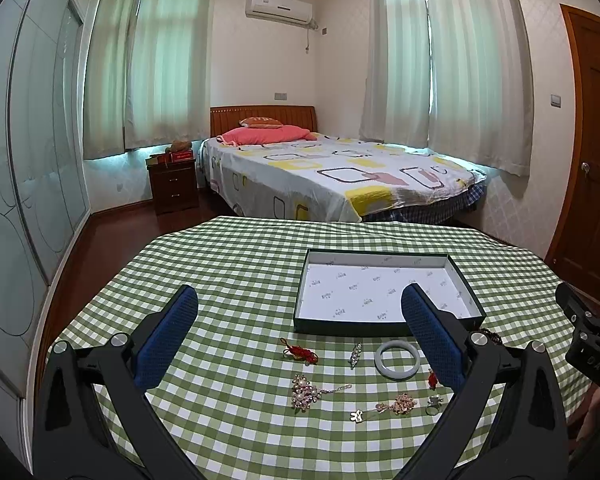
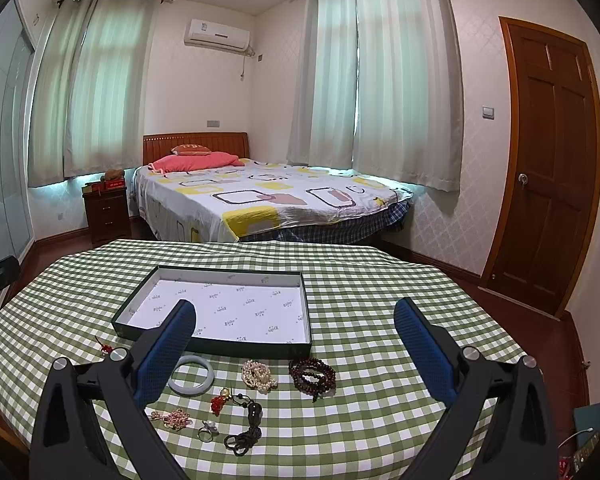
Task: Organize jewelry
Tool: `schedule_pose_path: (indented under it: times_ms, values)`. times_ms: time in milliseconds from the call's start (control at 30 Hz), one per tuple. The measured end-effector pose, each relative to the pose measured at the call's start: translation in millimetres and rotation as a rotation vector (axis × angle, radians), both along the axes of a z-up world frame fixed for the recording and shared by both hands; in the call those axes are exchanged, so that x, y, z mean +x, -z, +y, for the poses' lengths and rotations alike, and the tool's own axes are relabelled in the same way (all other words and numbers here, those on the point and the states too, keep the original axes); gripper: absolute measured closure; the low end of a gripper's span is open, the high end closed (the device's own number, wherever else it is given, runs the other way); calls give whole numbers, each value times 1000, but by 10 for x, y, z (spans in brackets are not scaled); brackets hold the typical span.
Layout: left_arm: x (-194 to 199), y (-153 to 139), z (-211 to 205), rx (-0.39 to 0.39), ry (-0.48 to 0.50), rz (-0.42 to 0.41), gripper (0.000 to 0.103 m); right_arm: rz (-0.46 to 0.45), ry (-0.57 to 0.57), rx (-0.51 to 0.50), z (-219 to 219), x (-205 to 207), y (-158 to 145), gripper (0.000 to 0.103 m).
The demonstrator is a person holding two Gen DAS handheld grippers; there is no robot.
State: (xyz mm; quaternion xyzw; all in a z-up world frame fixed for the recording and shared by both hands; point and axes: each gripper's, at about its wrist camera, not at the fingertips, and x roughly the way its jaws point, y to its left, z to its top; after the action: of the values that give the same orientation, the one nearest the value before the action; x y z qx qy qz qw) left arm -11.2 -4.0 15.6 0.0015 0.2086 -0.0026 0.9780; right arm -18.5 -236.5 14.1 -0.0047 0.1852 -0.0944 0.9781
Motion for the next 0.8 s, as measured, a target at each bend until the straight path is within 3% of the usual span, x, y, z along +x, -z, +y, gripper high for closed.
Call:
schedule_pose_path:
  times_ms: [800]
  values:
    - [-58, -11, -18, -1, 2, -18, 4, -17, 3, -8, -1, -9, -38, 6]
